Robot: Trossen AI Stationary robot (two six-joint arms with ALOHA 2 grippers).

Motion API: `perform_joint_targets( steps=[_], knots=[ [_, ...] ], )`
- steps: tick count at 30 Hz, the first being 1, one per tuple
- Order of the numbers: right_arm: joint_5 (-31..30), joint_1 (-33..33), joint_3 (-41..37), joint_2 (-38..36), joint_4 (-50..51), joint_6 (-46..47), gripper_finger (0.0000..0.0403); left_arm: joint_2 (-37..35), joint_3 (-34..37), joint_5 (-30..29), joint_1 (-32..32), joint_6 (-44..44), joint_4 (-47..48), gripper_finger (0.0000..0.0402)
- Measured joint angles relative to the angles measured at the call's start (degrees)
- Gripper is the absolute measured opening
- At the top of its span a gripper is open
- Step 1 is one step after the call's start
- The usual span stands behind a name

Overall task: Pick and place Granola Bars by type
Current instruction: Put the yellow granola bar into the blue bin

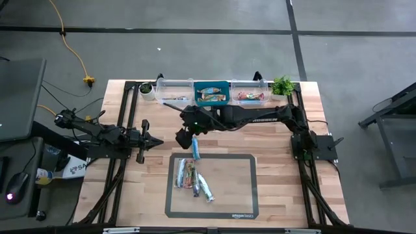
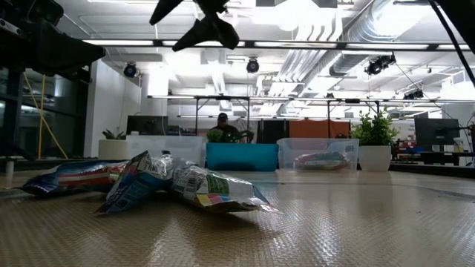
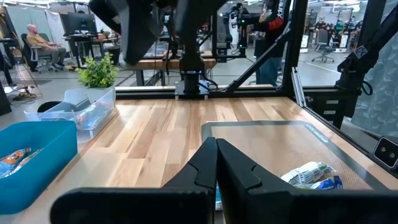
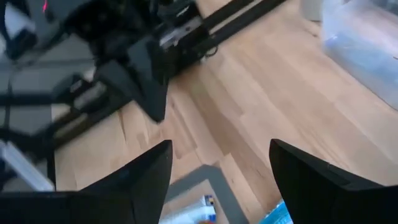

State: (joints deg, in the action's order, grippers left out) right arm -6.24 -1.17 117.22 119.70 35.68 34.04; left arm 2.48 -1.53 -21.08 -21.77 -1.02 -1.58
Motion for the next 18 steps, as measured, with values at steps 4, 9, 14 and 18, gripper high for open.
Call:
perform_joint_targets(
  steps=[4,9,14,18],
  knots=[
    [4.64,-0.08,0.1,0.0,0.92,-6.45,0.0252,0.02,-0.01,0.0,-0.01,0.0,0.0,0.0001],
    [5.35,-1.46,0.08,0.0,0.71,-30.54,0.0252,0.01,0.0,0.0,-0.01,0.0,-0.02,0.0001],
    [2.54,-3.18,0.08,0.0,1.76,-63.17,0.0252,0.0,-0.01,0.0,0.0,0.0,-0.01,0.0001],
    [1.52,-4.16,0.01,1.15,2.96,-82.81,0.0252,0.02,0.01,0.0,0.0,0.0,0.0,0.0001]
  ],
)
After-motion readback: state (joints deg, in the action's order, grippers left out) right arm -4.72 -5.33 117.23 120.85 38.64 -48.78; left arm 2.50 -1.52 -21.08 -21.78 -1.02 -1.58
